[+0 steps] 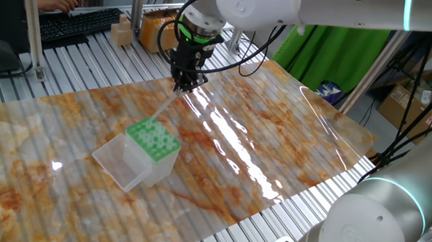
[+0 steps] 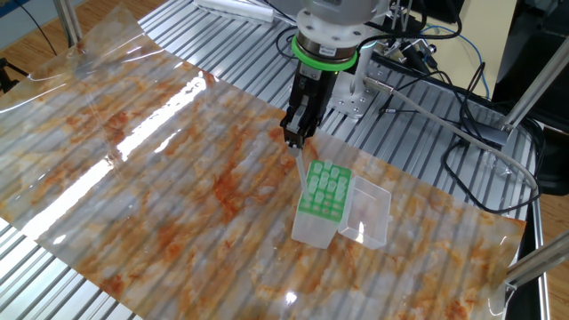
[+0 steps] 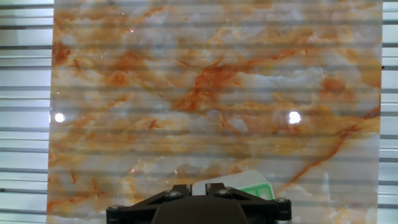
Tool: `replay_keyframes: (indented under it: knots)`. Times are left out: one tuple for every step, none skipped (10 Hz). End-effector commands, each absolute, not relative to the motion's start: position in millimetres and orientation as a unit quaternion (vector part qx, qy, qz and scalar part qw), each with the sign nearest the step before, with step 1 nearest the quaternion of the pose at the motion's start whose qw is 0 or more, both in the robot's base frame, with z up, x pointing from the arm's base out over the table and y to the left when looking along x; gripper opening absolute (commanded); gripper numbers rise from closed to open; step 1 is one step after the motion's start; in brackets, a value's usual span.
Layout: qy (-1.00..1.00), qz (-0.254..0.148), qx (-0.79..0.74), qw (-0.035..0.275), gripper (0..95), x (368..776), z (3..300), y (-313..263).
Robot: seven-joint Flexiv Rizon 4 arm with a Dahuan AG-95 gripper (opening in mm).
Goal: Insert a large pipette tip into the holder for large pipette tips
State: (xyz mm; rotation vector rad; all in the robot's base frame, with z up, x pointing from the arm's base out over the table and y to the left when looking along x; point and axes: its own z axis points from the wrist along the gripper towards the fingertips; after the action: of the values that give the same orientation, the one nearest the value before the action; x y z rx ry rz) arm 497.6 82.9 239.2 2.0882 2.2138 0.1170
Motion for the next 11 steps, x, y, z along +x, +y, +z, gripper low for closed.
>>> replay_keyframes:
  knots:
    - [0.727, 0.034, 0.684, 0.053, 0.0, 495.9, 239.0, 83.6]
    - [0.727, 0.033, 0.684, 0.055, 0.0, 495.2, 238.8, 83.8]
    - [0.727, 0.031, 0.684, 0.057, 0.0, 494.6, 238.6, 84.2]
    - [0.727, 0.030, 0.683, 0.059, 0.0, 493.9, 238.4, 84.5]
    - [0.726, 0.027, 0.684, 0.063, 0.0, 493.5, 238.2, 84.7]
    - [0.726, 0.027, 0.685, 0.065, 0.0, 492.8, 237.9, 85.0]
    - [0.725, 0.026, 0.685, 0.067, 0.0, 492.3, 237.7, 85.3]
    - [0.724, 0.024, 0.686, 0.069, 0.0, 491.6, 237.4, 85.6]
    - [0.724, 0.022, 0.685, 0.070, 0.0, 490.8, 237.1, 85.9]
    - [0.724, 0.020, 0.686, 0.072, 0.0, 490.5, 237.0, 86.1]
    - [0.724, 0.017, 0.686, 0.075, 0.0, 490.2, 236.8, 86.3]
